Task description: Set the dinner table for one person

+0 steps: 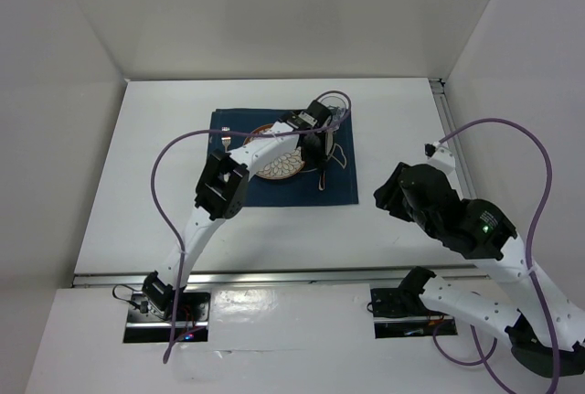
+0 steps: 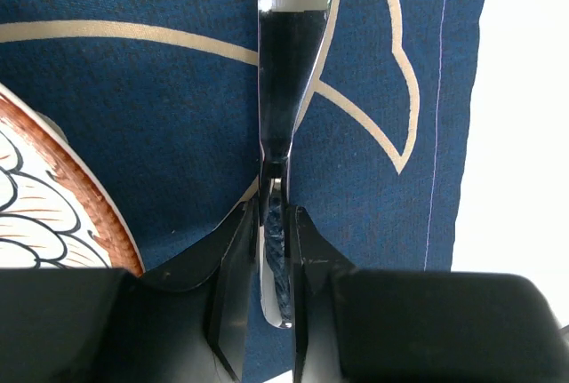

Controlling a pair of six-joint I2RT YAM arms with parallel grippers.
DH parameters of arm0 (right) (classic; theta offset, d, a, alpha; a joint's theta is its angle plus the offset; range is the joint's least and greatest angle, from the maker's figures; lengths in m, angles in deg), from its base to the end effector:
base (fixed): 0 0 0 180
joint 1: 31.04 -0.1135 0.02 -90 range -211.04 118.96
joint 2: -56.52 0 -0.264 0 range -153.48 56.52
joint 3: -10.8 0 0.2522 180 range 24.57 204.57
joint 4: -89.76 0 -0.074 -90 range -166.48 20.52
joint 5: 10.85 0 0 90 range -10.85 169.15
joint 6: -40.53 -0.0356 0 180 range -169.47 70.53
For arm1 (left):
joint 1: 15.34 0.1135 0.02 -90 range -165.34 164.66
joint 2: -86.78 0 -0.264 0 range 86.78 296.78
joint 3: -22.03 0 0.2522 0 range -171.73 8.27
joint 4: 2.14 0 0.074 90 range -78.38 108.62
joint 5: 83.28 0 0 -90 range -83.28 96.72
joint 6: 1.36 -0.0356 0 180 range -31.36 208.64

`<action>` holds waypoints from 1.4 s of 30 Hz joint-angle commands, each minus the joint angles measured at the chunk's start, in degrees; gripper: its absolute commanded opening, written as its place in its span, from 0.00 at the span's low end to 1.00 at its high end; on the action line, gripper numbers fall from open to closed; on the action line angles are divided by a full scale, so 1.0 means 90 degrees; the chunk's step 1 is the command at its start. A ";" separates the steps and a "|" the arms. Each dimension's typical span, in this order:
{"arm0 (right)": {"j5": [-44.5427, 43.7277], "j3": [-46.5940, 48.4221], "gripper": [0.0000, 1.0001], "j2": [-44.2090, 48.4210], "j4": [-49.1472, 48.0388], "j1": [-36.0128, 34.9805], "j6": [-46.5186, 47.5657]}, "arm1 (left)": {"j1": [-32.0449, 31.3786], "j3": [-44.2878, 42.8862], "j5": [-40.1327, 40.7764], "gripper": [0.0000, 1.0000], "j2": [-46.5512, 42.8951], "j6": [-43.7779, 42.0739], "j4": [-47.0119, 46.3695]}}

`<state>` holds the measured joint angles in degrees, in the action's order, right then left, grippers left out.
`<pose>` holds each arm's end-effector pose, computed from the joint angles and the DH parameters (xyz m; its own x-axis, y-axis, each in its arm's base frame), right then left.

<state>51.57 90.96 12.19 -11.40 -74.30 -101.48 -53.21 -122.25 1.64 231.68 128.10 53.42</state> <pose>0.0935 0.0653 0.3736 -0.5902 0.4038 -0.6990 0.1694 0.9085 0.3819 0.4315 -0.3396 0.1716 -0.9197 -0.0867 -0.3830 0.0853 0.9078 -0.4105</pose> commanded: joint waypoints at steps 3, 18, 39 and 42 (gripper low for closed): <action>-0.0003 -0.0062 0.52 -0.0064 -0.0258 -0.0046 0.0017 | 0.0008 -0.0002 -0.0021 0.07 -0.0171 0.0165 -0.0231; 0.0183 -0.0121 0.51 -0.0064 -0.0482 -0.0046 0.0124 | -0.0177 0.0527 0.0233 0.67 -0.0913 0.0293 -0.0436; -0.0276 0.0609 1.00 -0.1986 -0.0463 0.0148 0.0524 | 0.1861 0.3982 0.2509 0.84 -0.7064 -0.0751 0.1596; -0.0345 0.1078 1.00 -0.2572 -0.0463 0.0217 0.0583 | 0.2673 0.4617 0.2440 0.84 -0.7963 -0.1200 0.1381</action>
<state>51.44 95.22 -8.62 -13.08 -73.28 -97.96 -31.60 -85.39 22.75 164.14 121.74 64.02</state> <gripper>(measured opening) 0.997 0.840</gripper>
